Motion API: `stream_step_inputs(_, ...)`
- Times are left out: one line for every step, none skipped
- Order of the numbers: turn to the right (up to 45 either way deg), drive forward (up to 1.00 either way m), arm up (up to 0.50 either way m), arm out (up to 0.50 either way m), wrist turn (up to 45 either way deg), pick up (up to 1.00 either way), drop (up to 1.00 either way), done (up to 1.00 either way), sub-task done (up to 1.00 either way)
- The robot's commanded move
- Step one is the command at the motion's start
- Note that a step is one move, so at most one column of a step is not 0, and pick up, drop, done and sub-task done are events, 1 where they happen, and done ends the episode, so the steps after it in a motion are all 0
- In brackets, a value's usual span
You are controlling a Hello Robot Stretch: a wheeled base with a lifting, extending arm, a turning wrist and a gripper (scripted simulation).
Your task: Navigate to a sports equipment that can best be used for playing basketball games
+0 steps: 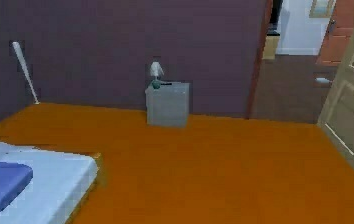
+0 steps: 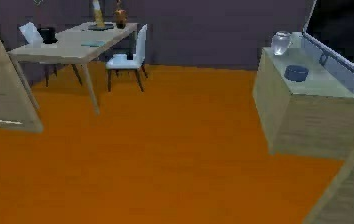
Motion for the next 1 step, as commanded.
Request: stream_step_inputs(0.0,1.00,0.00,0.00,0.0,0.00,0.00,0.00,0.00)
